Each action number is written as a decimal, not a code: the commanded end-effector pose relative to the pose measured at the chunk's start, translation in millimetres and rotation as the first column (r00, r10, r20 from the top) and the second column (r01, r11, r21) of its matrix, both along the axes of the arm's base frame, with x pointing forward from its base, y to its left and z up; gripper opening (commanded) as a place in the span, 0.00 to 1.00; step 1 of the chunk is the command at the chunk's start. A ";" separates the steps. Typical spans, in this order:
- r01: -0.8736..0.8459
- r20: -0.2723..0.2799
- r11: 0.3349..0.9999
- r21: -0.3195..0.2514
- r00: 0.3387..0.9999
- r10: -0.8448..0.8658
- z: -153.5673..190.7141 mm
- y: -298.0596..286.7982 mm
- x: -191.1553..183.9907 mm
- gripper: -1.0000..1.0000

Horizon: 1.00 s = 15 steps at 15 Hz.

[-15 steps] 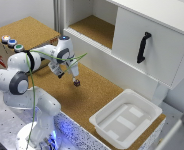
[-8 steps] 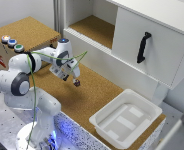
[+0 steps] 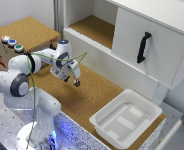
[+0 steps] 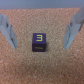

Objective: Go towards the purple block and lift it

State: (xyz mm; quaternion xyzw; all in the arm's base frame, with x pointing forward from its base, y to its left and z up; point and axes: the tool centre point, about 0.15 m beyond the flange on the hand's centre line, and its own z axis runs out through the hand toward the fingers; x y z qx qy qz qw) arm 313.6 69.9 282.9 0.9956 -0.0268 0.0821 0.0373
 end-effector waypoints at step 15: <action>0.021 -0.074 0.994 0.107 0.997 -0.013 -88.7 -11.3 88.2 0.00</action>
